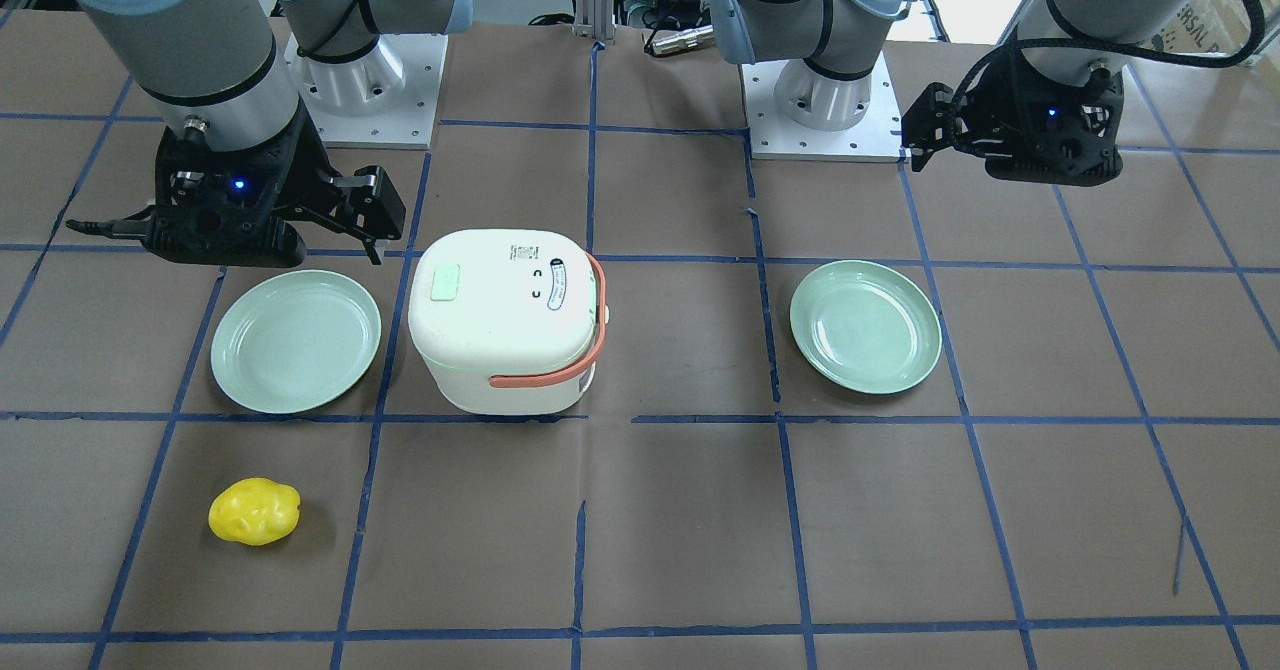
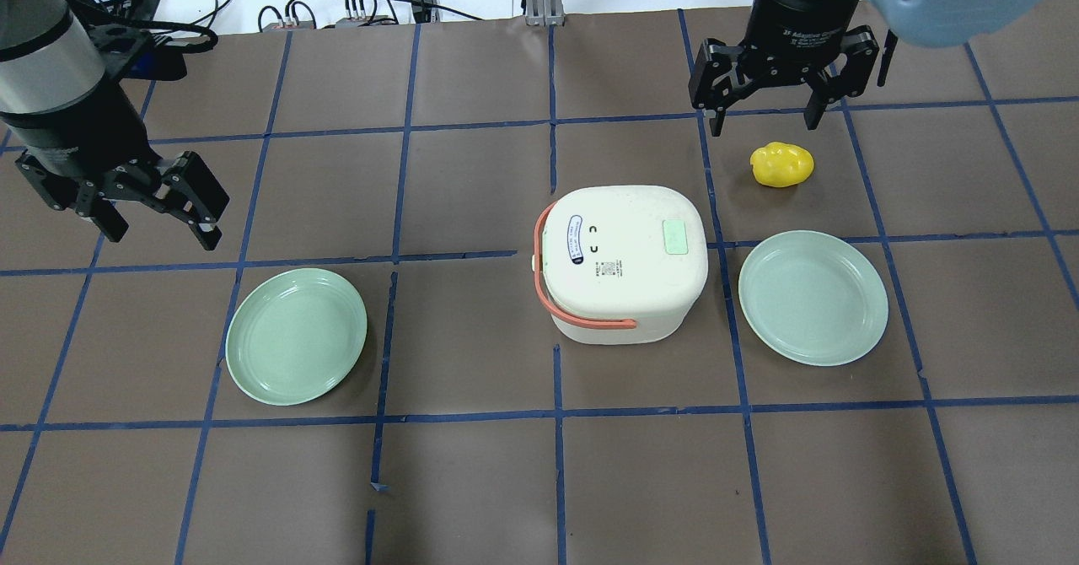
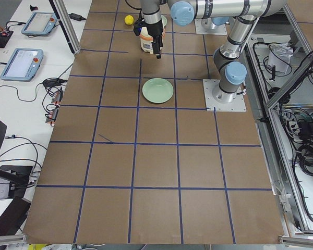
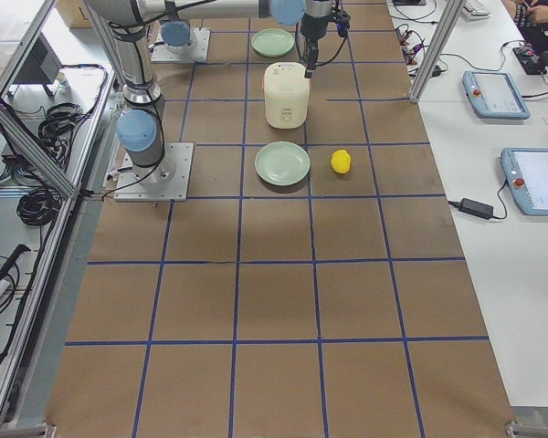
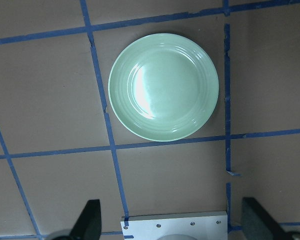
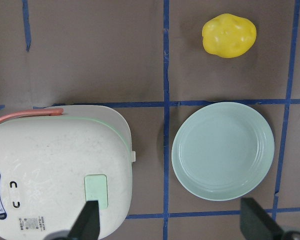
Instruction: Press rice cooker button
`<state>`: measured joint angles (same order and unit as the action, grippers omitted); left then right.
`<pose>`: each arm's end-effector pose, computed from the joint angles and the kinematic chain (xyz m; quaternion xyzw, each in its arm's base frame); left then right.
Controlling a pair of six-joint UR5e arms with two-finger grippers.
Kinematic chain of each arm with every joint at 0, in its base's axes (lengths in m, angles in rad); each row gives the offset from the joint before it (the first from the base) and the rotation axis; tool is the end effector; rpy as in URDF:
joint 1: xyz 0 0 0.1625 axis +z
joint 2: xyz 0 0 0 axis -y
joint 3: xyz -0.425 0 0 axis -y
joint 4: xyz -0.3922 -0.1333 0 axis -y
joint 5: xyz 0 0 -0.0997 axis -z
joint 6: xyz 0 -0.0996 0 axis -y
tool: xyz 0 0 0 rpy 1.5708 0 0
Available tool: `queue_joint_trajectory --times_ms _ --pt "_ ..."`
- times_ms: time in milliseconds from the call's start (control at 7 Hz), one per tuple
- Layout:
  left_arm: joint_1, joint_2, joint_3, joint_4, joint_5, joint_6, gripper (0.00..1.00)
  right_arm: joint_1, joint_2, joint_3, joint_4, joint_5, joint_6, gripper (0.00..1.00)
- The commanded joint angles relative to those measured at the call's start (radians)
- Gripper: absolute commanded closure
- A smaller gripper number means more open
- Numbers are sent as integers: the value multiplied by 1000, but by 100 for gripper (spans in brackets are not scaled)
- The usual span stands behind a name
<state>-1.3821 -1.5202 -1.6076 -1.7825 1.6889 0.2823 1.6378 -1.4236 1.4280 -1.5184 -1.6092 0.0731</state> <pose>-0.0352 -0.4638 0.4758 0.0523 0.9920 0.1096 0.0341 0.1659 -0.5385 0.4762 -0.0025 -0.9994 -0.0270 0.0211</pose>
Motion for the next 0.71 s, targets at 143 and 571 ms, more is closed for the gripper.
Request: queue_joint_trajectory --times_ms 143,571 --pt "0 0 0 0 0 0 0 26 -11 -1 3 2 77 0" --pt "0 2 0 0 0 0 0 85 12 34 -86 120 148 10"
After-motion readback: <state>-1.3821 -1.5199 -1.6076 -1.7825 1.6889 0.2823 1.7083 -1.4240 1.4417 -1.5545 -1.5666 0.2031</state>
